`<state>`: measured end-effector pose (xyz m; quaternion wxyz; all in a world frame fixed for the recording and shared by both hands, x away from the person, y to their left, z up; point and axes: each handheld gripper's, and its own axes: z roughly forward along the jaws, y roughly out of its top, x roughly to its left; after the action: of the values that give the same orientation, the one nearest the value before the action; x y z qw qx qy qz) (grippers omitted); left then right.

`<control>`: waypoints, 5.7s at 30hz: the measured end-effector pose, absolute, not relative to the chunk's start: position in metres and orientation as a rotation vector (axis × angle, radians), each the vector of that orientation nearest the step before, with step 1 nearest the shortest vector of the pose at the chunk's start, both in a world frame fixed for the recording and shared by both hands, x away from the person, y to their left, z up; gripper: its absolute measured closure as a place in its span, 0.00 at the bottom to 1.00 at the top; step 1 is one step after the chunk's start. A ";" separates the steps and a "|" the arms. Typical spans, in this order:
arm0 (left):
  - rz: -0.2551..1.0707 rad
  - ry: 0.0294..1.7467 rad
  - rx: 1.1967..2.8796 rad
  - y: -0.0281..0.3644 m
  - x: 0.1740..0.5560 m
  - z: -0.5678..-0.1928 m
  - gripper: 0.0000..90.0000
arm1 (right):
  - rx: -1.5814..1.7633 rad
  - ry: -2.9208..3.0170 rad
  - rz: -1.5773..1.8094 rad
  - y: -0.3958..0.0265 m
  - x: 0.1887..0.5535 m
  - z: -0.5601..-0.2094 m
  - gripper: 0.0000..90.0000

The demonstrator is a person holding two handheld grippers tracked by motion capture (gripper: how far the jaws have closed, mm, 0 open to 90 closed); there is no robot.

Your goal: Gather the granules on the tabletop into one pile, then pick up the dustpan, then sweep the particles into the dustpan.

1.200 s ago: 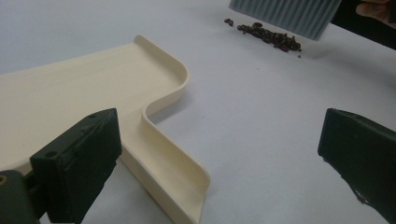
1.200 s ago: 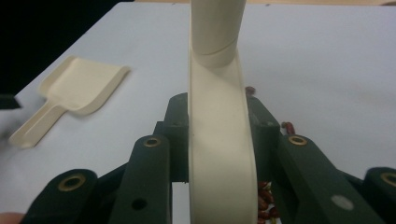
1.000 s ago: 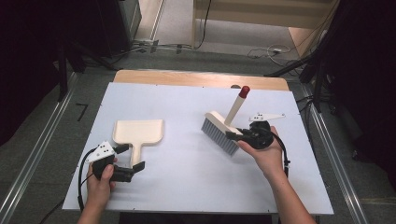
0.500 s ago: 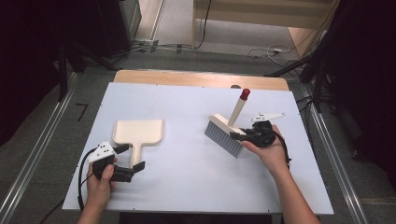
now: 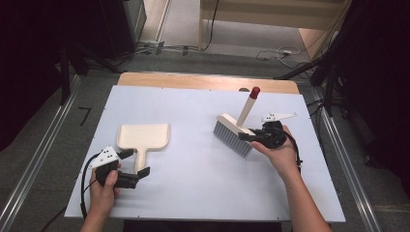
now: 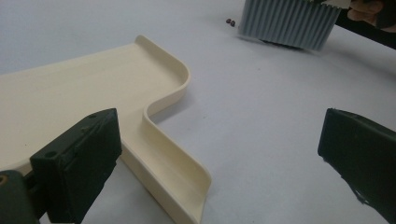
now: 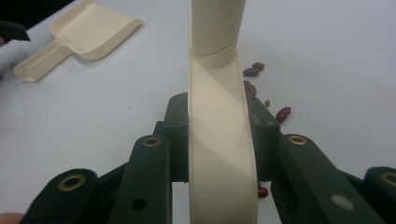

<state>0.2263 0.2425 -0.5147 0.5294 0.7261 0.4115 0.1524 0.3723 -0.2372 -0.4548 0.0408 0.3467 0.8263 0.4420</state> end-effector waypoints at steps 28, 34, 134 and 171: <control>0.499 1.224 1.708 0.219 0.229 -0.506 0.07 | 1.281 2.218 1.372 -0.315 0.322 -0.439 0.73; 0.552 1.287 1.695 0.215 0.228 -0.504 0.15 | 1.297 2.191 1.381 -0.323 0.315 -0.435 0.73; 0.579 1.093 1.936 0.138 0.255 -0.457 0.74 | 1.328 2.091 1.357 -0.348 0.305 -0.434 0.73; 0.374 0.920 2.166 0.094 0.250 -0.483 0.74 | 1.305 2.088 1.303 -0.327 0.313 -0.431 0.73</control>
<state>0.2499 0.0945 -0.4835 0.3704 0.8443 0.3587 0.1460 0.3127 -0.3271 -0.4310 0.1772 0.4611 0.7377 0.4602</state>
